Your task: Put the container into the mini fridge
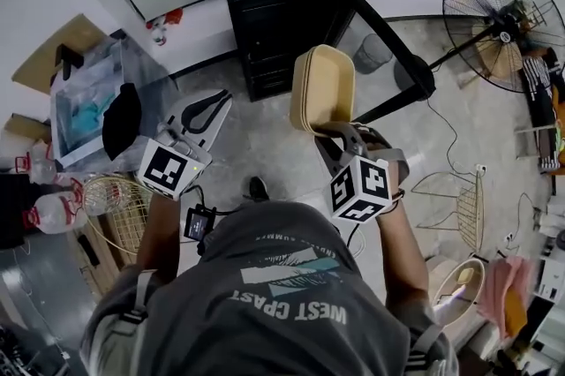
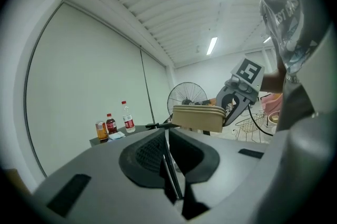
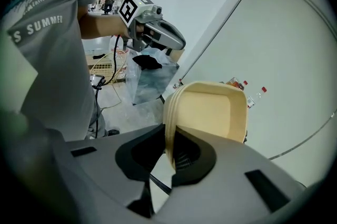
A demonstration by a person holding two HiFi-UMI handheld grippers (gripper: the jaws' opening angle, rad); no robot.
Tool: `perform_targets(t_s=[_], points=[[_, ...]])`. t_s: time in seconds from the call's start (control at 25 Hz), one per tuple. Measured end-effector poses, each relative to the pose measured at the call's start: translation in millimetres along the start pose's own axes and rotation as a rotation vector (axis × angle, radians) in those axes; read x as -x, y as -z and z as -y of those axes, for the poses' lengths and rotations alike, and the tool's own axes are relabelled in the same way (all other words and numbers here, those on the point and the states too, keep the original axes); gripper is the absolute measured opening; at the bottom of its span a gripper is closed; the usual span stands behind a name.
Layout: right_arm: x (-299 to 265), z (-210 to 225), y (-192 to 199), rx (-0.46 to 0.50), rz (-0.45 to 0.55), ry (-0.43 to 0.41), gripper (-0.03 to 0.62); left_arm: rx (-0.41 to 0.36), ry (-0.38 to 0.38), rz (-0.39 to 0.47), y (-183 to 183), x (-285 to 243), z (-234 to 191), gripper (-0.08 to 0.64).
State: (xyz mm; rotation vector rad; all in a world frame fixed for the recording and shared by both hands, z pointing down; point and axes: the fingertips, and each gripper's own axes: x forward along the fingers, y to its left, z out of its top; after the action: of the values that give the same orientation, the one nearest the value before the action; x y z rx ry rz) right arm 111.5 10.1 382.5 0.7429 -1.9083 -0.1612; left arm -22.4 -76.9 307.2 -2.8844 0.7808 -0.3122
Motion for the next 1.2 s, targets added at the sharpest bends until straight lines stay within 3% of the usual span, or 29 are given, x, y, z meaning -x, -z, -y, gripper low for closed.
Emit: perform_targets(t_s=[0.28, 0.52, 1.2], points=[[-29, 22, -14, -0.009, -0.033, 0.029, 0.049, 0.003, 0.054, 0.014, 8, -6, -25, 0.036], [-58, 38, -18, -0.008, -0.047, 0.014, 0.049, 0.027, 0.05, 0.009, 17, -7, -45, 0.035], [-175, 95, -7, 0.026, -0.049, -0.096, 0.049, 0.073, -0.1, -0.044, 53, -16, -114, 0.037]])
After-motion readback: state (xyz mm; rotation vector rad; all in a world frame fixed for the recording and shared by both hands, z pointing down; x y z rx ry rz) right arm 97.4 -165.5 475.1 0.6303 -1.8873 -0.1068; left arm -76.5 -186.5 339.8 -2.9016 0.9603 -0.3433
